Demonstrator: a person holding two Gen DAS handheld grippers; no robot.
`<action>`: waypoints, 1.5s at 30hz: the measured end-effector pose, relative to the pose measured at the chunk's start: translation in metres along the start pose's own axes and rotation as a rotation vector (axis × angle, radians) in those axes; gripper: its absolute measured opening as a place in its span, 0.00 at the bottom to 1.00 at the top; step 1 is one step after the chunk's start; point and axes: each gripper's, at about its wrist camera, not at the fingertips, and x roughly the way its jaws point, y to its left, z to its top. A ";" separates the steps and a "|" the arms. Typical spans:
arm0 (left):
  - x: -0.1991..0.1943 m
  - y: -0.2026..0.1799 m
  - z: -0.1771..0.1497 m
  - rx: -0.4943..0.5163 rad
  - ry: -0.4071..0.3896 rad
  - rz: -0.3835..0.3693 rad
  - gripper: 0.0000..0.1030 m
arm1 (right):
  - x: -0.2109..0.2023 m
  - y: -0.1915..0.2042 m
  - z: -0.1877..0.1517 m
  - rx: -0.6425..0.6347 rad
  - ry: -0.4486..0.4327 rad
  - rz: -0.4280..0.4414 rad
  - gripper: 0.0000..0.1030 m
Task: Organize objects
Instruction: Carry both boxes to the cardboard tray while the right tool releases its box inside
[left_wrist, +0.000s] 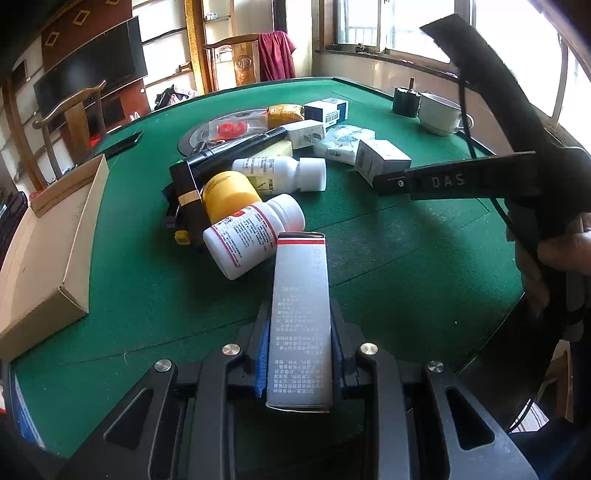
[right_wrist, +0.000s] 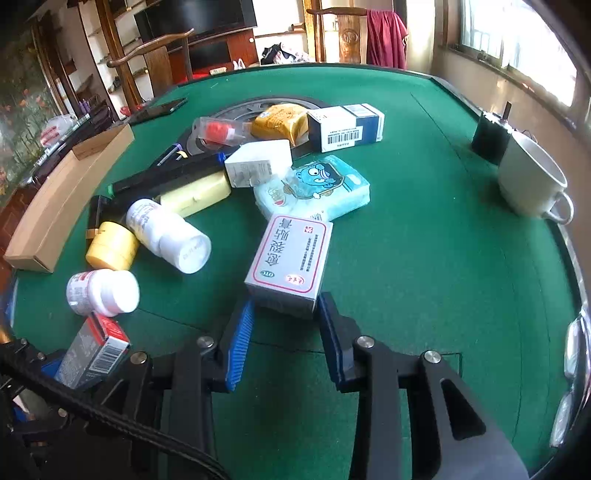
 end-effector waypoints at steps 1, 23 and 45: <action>0.000 0.000 0.000 -0.002 -0.001 0.000 0.23 | -0.002 -0.001 -0.001 0.006 -0.003 0.007 0.32; -0.054 0.067 0.005 -0.175 -0.142 -0.015 0.23 | -0.050 0.038 0.005 -0.052 -0.107 0.108 0.32; -0.017 0.297 0.052 -0.480 -0.080 0.118 0.23 | 0.031 0.253 0.134 -0.308 -0.001 0.262 0.32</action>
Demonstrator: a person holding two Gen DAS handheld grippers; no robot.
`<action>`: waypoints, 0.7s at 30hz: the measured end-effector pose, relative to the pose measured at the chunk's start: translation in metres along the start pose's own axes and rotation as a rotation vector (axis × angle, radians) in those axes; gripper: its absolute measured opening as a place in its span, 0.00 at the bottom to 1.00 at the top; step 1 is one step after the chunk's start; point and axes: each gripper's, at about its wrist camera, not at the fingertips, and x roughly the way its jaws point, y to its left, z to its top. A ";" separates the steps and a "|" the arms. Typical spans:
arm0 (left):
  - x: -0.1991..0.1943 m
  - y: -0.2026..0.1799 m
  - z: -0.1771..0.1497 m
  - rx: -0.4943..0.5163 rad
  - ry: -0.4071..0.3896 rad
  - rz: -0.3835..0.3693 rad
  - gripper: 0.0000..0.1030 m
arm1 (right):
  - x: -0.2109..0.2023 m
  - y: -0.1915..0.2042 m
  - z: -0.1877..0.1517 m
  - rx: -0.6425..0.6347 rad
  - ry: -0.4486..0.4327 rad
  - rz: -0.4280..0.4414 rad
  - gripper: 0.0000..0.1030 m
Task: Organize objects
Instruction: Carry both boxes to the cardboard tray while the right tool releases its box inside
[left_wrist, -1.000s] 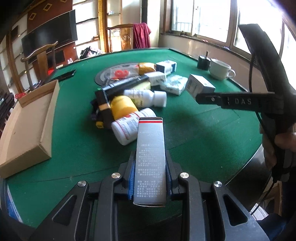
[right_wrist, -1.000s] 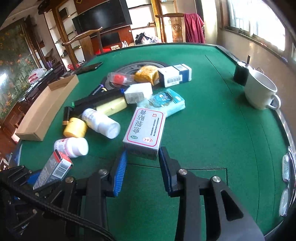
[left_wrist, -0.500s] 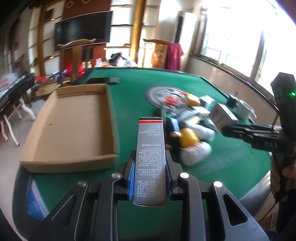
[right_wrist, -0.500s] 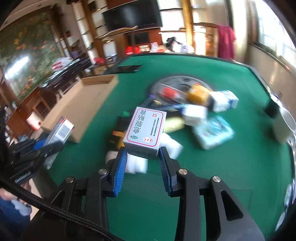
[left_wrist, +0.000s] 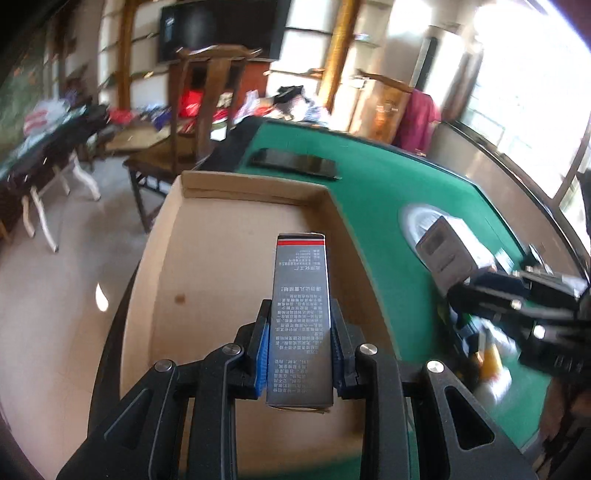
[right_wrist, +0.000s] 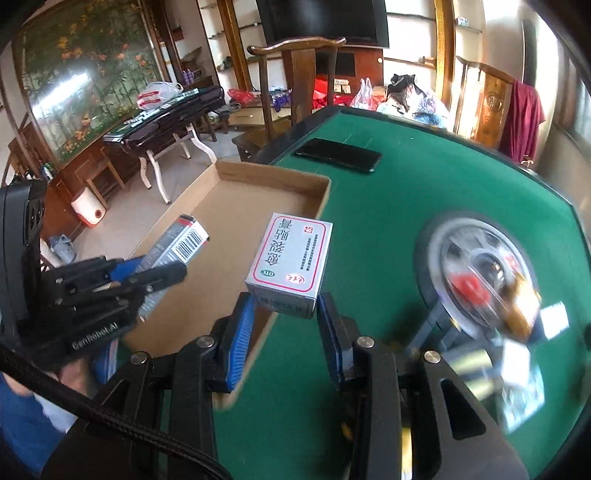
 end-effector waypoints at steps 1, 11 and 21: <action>0.007 0.006 0.004 -0.009 0.017 -0.011 0.23 | 0.011 0.002 0.008 0.002 0.009 0.001 0.32; 0.087 0.027 0.038 -0.120 0.124 -0.085 0.23 | 0.108 -0.026 0.076 0.175 0.110 0.019 0.32; 0.102 0.029 0.034 -0.151 0.164 -0.131 0.23 | 0.147 -0.033 0.093 0.251 0.167 0.039 0.33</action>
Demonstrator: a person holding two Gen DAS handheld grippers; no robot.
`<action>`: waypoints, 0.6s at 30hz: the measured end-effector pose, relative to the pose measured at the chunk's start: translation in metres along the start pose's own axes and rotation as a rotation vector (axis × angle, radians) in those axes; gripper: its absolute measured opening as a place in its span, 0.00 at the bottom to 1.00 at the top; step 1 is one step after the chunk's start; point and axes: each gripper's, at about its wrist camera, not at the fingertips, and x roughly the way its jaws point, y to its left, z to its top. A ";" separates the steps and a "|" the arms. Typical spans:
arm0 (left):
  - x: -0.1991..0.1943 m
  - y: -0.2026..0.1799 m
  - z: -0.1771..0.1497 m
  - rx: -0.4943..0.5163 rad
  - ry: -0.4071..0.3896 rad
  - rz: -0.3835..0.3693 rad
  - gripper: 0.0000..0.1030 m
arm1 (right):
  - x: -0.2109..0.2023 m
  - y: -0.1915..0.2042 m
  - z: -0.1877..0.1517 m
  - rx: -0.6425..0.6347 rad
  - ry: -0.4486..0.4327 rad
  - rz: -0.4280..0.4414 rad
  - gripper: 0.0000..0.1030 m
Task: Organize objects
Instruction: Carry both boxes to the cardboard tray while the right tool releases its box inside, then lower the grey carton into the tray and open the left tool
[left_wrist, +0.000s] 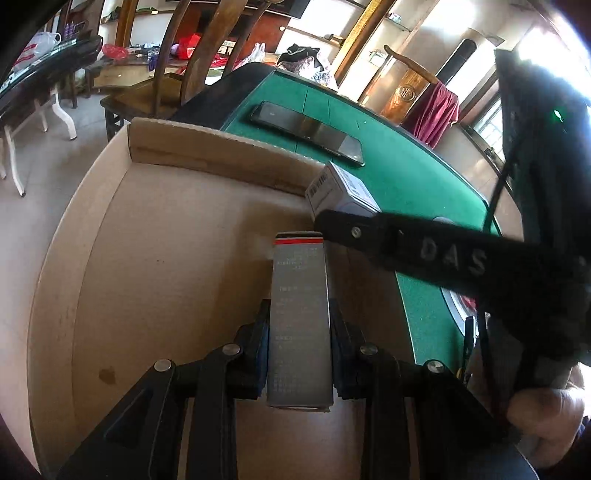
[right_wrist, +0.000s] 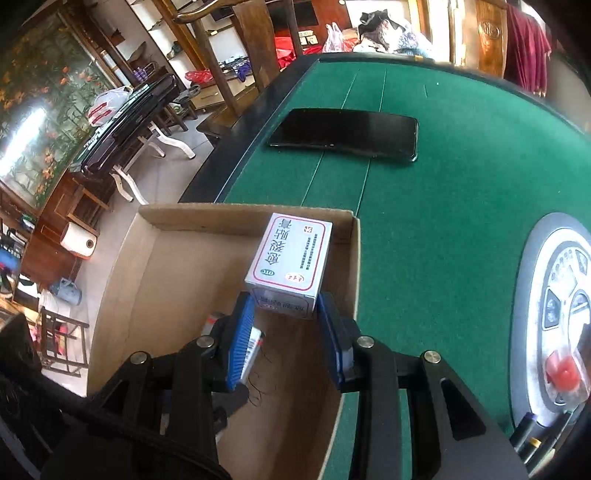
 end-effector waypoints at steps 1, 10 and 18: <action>-0.001 0.001 0.000 -0.003 -0.003 -0.001 0.24 | 0.002 0.000 0.001 0.005 0.008 0.001 0.33; -0.003 -0.002 -0.003 -0.023 -0.008 -0.021 0.28 | 0.002 -0.003 0.001 0.025 0.040 0.052 0.40; -0.016 -0.005 -0.022 -0.016 -0.019 0.001 0.35 | -0.043 -0.012 -0.031 -0.004 -0.018 0.111 0.41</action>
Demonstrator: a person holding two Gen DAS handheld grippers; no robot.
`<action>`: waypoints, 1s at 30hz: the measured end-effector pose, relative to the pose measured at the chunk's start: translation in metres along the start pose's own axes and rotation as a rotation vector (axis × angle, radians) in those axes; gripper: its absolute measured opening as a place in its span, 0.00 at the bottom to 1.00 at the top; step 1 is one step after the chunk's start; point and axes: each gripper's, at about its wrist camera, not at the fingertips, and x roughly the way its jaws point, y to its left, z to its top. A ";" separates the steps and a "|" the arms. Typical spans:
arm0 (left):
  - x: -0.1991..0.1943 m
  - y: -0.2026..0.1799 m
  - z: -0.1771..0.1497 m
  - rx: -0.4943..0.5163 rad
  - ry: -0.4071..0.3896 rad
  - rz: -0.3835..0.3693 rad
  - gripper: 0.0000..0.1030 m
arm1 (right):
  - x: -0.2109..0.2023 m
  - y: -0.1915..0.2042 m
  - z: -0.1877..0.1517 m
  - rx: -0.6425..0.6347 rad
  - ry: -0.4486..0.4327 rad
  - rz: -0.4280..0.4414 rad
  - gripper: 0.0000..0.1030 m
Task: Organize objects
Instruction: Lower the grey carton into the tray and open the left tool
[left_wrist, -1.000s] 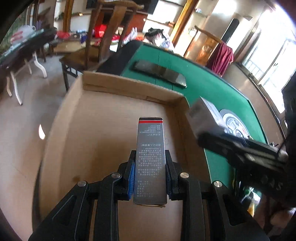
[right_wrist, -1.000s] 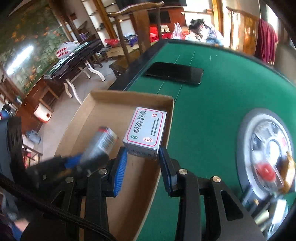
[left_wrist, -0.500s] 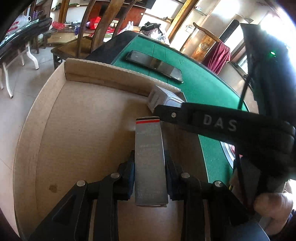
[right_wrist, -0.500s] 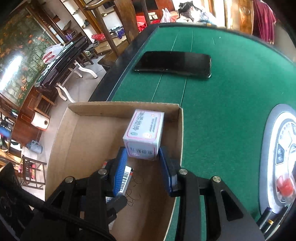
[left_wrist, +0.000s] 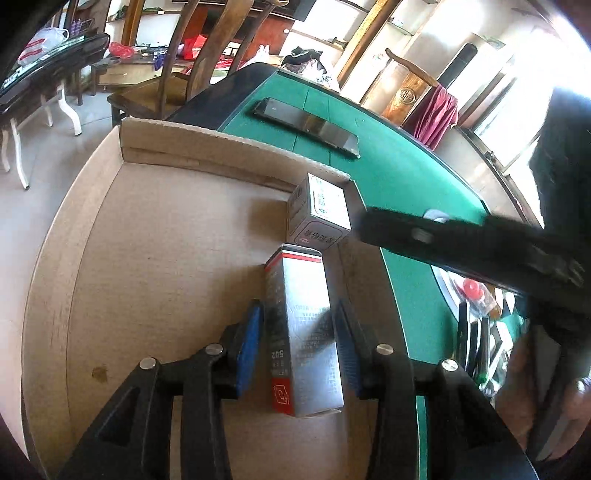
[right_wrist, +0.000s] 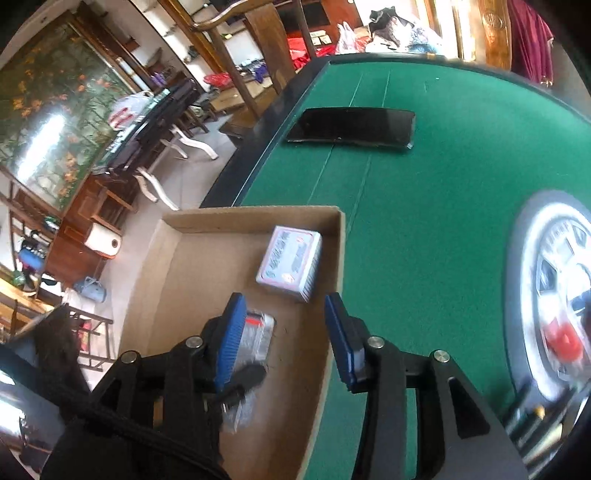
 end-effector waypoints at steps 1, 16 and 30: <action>-0.003 -0.001 -0.004 0.003 0.001 0.001 0.35 | -0.007 -0.003 -0.007 0.000 -0.005 0.016 0.41; -0.097 -0.046 -0.051 0.076 -0.167 -0.020 0.49 | -0.084 -0.064 -0.135 -0.069 0.046 0.005 0.43; -0.065 -0.168 -0.133 0.453 0.000 -0.159 0.52 | -0.186 -0.135 -0.246 0.023 -0.198 0.041 0.52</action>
